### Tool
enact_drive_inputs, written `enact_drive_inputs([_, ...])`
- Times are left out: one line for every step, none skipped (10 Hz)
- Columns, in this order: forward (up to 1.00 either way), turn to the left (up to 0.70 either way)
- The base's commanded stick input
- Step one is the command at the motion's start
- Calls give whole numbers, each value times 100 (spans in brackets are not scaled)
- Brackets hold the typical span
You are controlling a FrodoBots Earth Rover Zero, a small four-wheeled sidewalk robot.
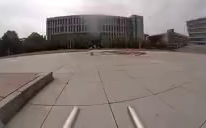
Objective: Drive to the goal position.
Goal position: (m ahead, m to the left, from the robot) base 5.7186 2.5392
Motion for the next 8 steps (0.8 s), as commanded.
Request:
enact_drive_inputs([70,0])
enact_drive_inputs([70,0])
enact_drive_inputs([70,0])
enact_drive_inputs([70,0])
enact_drive_inputs([70,0])
enact_drive_inputs([70,0])
enact_drive_inputs([70,0])
enact_drive_inputs([70,0])
